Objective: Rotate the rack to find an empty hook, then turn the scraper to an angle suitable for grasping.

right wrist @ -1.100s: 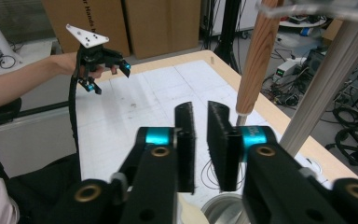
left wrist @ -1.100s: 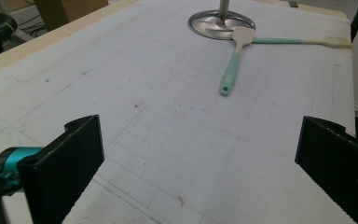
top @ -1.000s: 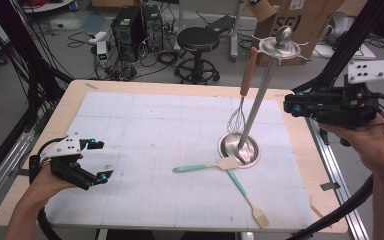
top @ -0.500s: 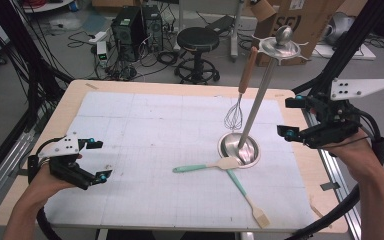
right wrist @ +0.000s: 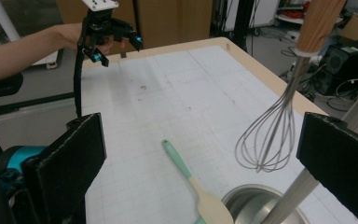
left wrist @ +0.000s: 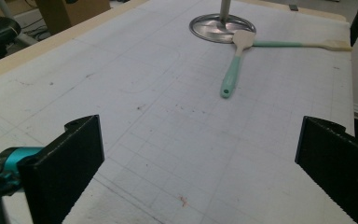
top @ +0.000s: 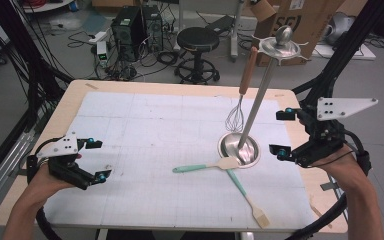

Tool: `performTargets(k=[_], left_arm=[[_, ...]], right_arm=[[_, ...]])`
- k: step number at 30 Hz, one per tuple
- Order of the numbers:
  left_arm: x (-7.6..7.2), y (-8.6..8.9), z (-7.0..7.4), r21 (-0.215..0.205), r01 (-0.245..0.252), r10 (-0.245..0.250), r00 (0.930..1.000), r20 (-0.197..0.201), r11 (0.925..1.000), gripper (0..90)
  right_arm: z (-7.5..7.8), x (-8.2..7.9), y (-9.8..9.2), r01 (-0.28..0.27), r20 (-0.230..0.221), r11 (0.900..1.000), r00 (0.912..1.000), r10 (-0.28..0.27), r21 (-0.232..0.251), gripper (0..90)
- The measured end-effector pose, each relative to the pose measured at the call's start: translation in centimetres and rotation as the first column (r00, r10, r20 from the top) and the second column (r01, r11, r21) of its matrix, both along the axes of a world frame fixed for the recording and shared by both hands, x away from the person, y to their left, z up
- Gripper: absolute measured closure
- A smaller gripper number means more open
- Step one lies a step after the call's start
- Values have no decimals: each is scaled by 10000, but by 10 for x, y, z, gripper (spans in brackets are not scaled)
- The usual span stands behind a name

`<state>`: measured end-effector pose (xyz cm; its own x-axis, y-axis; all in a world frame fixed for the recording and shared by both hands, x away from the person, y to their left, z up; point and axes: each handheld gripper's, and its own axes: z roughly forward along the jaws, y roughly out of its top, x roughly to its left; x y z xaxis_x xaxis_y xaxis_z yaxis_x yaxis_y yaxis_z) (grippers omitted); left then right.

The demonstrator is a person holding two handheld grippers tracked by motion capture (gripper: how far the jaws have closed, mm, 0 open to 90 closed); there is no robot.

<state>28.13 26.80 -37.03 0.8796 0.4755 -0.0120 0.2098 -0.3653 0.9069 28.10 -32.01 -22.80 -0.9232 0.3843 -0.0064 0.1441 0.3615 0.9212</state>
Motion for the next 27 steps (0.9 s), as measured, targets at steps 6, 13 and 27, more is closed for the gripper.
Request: performTargets(k=[6,13,27], left_arm=[[-1,-1,0,32,2,-2,10000,-12,10000,17],[-1,0,0,7,-4,4,10000,12,10000,17],[-2,0,1,69,-49,49,10000,39,10000,17]], right_arm=[[-19,-2,0,-58,-101,9999,9999,59,89,0],[-36,-6,-3,117,-170,9997,9998,-114,203,0],[-65,-7,-8,301,-424,9991,9987,-289,288,0]])
